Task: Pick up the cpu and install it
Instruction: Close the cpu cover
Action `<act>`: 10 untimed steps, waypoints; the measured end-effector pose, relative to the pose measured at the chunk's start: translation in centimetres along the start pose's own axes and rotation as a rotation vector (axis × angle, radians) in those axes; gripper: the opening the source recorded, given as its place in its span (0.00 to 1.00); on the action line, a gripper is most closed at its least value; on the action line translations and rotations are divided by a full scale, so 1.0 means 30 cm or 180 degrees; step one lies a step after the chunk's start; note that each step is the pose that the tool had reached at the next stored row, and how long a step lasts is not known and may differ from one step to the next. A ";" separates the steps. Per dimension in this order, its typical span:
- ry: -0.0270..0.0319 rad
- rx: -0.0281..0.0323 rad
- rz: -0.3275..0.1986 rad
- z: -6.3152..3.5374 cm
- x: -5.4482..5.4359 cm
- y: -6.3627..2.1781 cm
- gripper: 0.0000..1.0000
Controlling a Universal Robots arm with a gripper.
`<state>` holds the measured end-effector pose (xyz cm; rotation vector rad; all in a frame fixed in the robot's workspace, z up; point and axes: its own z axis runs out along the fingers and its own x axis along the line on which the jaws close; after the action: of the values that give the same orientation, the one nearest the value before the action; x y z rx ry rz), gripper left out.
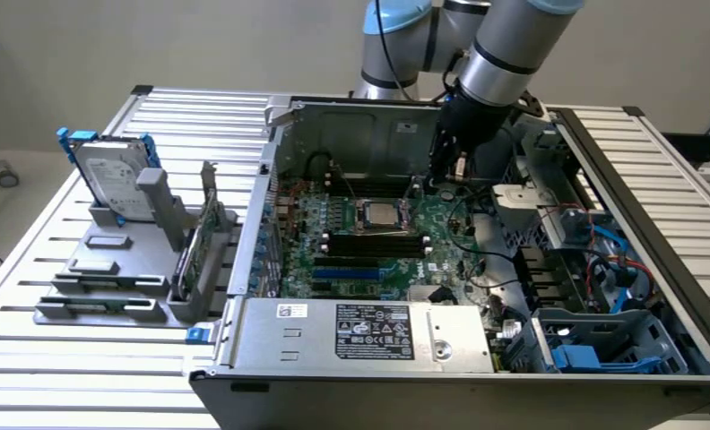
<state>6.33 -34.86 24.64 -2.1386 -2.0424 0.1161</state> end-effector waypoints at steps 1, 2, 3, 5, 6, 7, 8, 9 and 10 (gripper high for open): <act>-0.0002 0.0027 0.0002 0.001 0.000 -0.002 0.11; -0.0004 0.0053 0.0004 0.002 0.000 -0.004 0.11; -0.0007 0.0080 0.0006 0.003 0.000 -0.006 0.11; -0.0015 0.0129 0.0011 0.005 -0.001 -0.008 0.11; -0.0018 0.0152 0.0013 0.006 -0.001 -0.009 0.11; -0.0020 0.0171 0.0015 0.008 -0.001 -0.011 0.11; -0.0022 0.0191 0.0017 0.010 -0.001 -0.014 0.11; -0.0023 0.0210 0.0019 0.012 -0.002 -0.016 0.11; -0.0024 0.0228 0.0020 0.014 -0.002 -0.020 0.11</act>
<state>5.65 -34.87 24.33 -2.1052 -2.0043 0.1955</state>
